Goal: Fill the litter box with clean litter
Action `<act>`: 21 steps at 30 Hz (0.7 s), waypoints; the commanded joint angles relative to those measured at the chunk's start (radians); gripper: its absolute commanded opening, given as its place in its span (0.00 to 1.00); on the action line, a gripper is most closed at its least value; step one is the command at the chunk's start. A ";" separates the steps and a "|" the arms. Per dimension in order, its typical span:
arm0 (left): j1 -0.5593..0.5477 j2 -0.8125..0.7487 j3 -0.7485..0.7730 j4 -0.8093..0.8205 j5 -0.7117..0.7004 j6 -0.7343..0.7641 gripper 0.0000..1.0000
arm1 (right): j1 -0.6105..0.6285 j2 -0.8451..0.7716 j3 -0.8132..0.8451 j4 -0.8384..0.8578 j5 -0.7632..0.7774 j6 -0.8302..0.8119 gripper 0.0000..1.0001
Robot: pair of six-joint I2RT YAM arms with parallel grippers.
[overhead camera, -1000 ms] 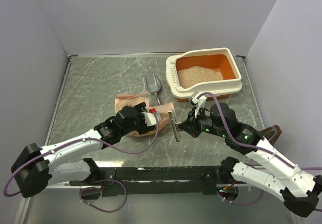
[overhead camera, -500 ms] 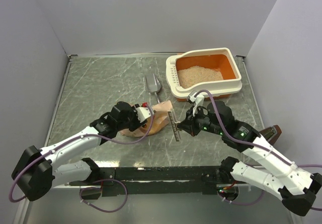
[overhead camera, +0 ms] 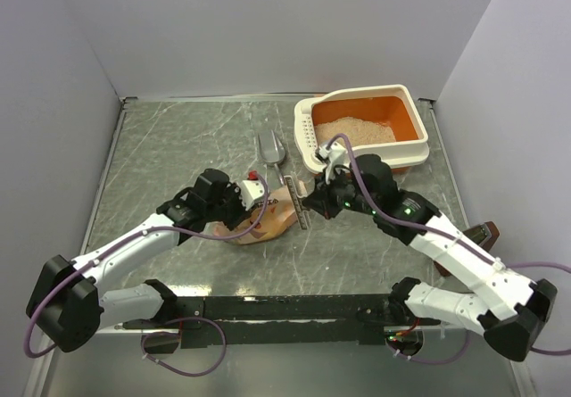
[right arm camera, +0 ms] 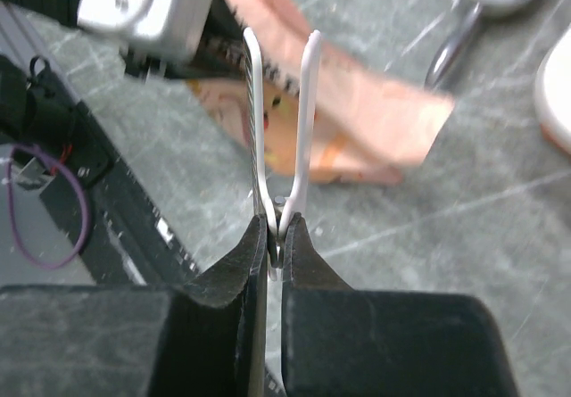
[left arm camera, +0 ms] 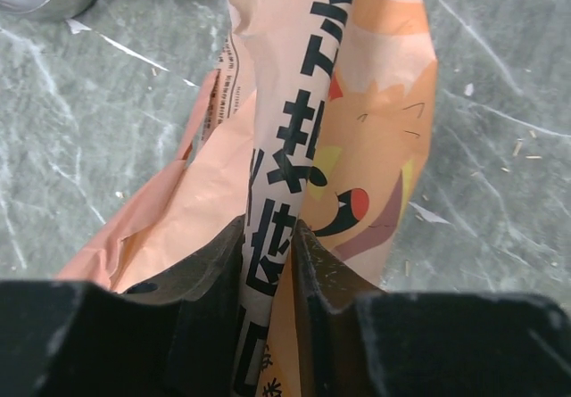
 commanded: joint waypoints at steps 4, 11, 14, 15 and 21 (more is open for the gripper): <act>0.007 -0.062 0.015 -0.027 0.128 -0.022 0.32 | -0.011 0.081 0.017 0.296 -0.049 -0.230 0.00; 0.033 -0.080 0.010 -0.012 0.180 -0.027 0.31 | -0.076 0.084 -0.100 0.555 -0.311 -0.319 0.00; 0.036 -0.080 0.010 -0.020 0.191 -0.021 0.08 | -0.093 0.110 -0.107 0.606 -0.398 -0.320 0.00; 0.036 -0.083 0.012 -0.018 0.189 -0.019 0.01 | -0.093 0.113 -0.110 0.615 -0.408 -0.317 0.00; 0.037 -0.116 -0.012 0.000 0.186 -0.027 0.01 | -0.097 0.129 -0.104 0.614 -0.448 -0.314 0.00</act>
